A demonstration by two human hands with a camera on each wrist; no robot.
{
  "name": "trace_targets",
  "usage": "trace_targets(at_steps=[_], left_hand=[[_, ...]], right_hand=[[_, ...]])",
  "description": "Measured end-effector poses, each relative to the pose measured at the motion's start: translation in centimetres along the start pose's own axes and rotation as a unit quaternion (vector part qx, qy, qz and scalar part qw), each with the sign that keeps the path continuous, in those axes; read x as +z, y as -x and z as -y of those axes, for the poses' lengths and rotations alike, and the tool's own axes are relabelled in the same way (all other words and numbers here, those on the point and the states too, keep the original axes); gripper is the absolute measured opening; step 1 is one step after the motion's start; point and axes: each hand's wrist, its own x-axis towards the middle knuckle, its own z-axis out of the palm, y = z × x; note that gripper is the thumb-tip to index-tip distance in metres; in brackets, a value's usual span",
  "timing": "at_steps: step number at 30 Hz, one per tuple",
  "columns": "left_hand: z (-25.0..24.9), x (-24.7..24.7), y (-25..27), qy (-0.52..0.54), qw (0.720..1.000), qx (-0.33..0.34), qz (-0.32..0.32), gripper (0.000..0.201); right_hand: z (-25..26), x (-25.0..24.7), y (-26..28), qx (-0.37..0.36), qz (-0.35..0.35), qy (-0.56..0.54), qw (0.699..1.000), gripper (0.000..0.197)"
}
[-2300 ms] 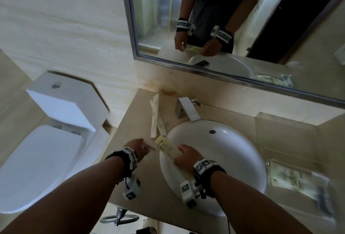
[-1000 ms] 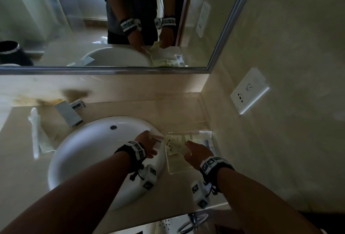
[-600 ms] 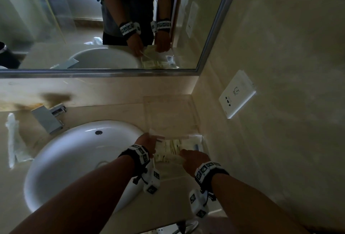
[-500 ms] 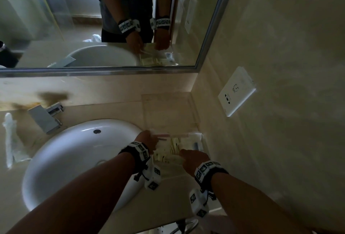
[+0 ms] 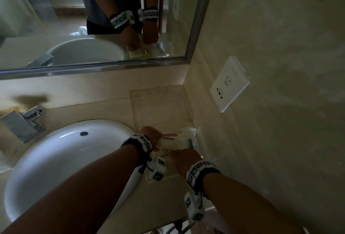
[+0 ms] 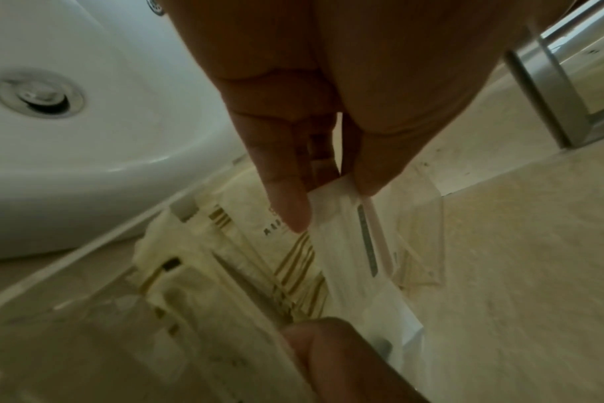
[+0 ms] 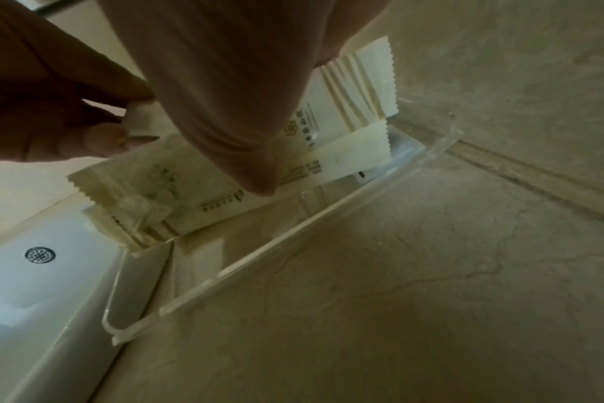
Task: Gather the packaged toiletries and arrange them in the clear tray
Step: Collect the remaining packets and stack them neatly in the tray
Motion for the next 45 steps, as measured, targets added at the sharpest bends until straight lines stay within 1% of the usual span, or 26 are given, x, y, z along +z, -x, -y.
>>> trace_targets(at_steps=[1,2,3,4,5,6,8,11,13,16,20,24,28,30,33,34,36,38,40,43,45], left_hand=[[-0.1,0.2,-0.1,-0.045,0.999,-0.002,0.015,0.042],[0.2,0.5,0.1,-0.082,0.996,0.013,0.025,0.042],[-0.1,0.6,-0.3,-0.042,0.999,-0.018,0.022,0.035],[-0.3,0.9,-0.3,-0.004,0.999,-0.028,0.014,0.024],[-0.1,1.2,-0.6,-0.027,0.999,-0.018,0.008,0.017],[0.0,1.5,-0.8,-0.042,0.999,-0.014,-0.005,0.018],[0.0,1.9,-1.4,-0.053,0.999,-0.005,0.009,0.021],[0.2,2.2,-2.2,-0.103,0.994,0.019,0.023,0.018],[0.3,2.4,-2.8,-0.140,0.990,0.024,0.015,0.016],[0.4,2.6,-3.3,-0.169,0.985,0.023,0.029,0.014],[0.2,2.9,-2.9,-0.228,0.971,0.060,0.038,0.014],[-0.4,3.3,-2.8,-0.280,0.955,0.077,0.057,0.016],[0.0,3.6,-3.0,-0.334,0.936,0.097,0.057,0.012],[0.2,3.7,-3.4,-0.339,0.934,0.098,0.045,0.015],[0.1,3.7,-3.6,-0.334,0.938,0.090,0.035,0.020],[0.2,3.6,-3.8,-0.338,0.936,0.094,0.030,0.020],[0.5,3.3,-3.9,-0.333,0.937,0.099,0.020,0.018],[0.7,2.9,-3.7,-0.327,0.939,0.102,0.024,0.015],[0.8,2.5,-3.4,-0.333,0.936,0.102,0.038,0.014],[1.1,2.2,-3.0,-0.344,0.931,0.106,0.062,0.023],[1.3,2.1,-2.6,-0.362,0.923,0.108,0.074,0.020]], right_hand=[[-0.1,0.2,0.0,-0.001,-0.005,-0.003,1.000,0.043],[-0.1,0.3,0.0,-0.002,-0.006,-0.002,1.000,0.041],[-0.1,0.4,0.1,0.001,-0.006,-0.004,1.000,0.039],[-0.1,0.5,0.1,0.001,-0.011,-0.002,1.000,0.038],[-0.1,0.4,0.2,0.003,-0.014,0.002,1.000,0.036],[-0.1,0.5,0.2,0.002,-0.016,0.007,1.000,0.035],[0.1,0.5,0.1,0.002,-0.003,0.011,1.000,0.032],[0.7,0.5,-0.3,0.004,-0.009,0.014,1.000,0.021],[1.0,0.4,-0.3,0.006,-0.011,0.020,1.000,0.016],[1.3,0.4,-0.4,-0.006,-0.014,0.035,0.999,0.018],[1.2,0.6,-0.4,-0.003,-0.010,0.009,1.000,0.019],[0.5,0.3,-0.2,0.006,0.017,-0.007,1.000,0.031],[0.4,0.4,-0.2,0.008,0.007,-0.010,1.000,0.033],[0.5,0.3,0.0,0.007,-0.002,-0.013,1.000,0.031],[0.5,0.2,0.0,0.004,0.003,-0.018,1.000,0.028],[0.5,0.2,0.0,0.004,0.007,-0.016,1.000,0.029],[0.3,0.1,-0.1,0.002,0.021,-0.008,1.000,0.037],[0.0,0.0,-0.1,0.003,0.029,-0.002,1.000,0.044],[-0.3,0.1,0.0,0.007,0.026,-0.005,1.000,0.045],[-0.6,0.2,0.0,0.013,0.014,-0.010,1.000,0.044],[-0.7,0.1,0.1,0.020,0.011,-0.013,1.000,0.042]])
